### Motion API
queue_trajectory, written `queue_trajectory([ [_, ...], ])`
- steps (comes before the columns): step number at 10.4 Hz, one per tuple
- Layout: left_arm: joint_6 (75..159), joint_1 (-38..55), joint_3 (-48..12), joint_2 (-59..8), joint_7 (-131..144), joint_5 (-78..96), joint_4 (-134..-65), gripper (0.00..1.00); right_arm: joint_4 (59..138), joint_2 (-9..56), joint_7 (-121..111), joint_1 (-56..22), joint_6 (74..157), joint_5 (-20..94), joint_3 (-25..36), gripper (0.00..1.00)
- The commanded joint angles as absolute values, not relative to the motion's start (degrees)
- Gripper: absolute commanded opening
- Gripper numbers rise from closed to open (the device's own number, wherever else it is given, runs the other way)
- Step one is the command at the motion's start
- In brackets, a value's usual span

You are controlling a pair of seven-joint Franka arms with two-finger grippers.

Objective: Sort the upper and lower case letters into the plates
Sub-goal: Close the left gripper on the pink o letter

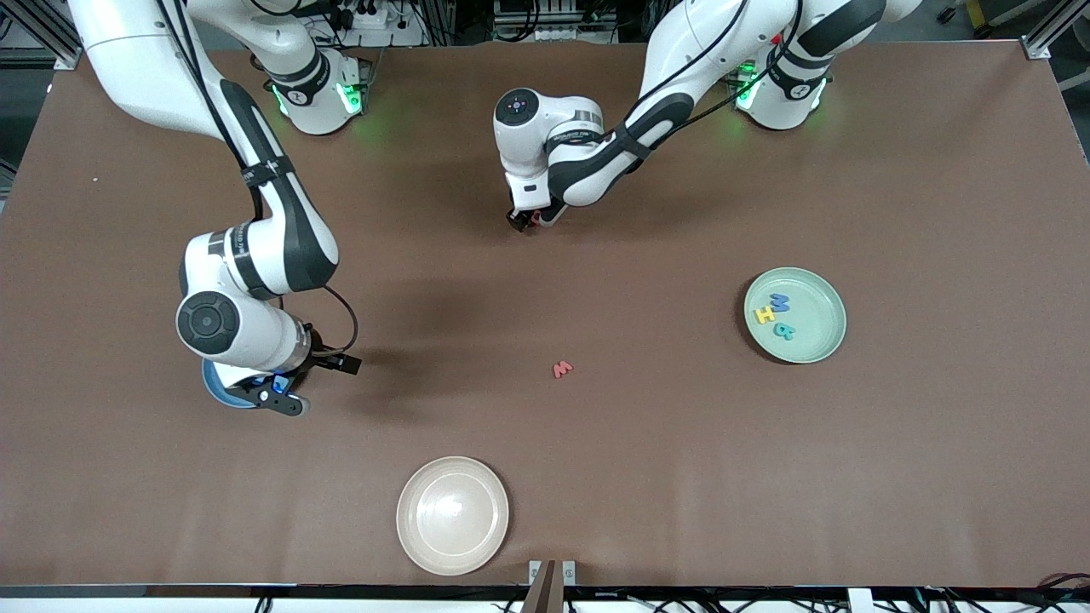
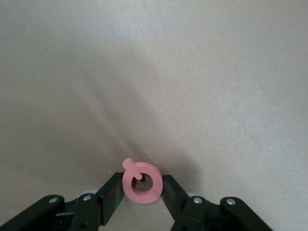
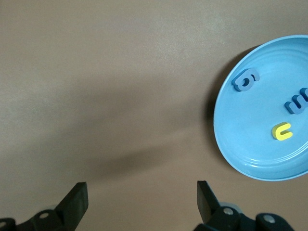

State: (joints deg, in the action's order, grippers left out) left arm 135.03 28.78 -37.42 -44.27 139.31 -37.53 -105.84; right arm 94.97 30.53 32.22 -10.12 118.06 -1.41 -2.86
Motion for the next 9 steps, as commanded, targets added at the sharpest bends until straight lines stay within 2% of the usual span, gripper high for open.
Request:
queue_trajectory([
  [1,135.0,28.7,-36.7,-43.4,138.9,-38.8,-106.9,0.21,94.7,29.7,33.7,-10.3,117.7,-0.8,-2.9,1.0],
  [9,132.7,27.4,-37.1,-42.5,138.3,-37.7,-105.7,0.21,92.9,30.2,37.9,-12.2,117.9,2.4,-2.8,1.0],
])
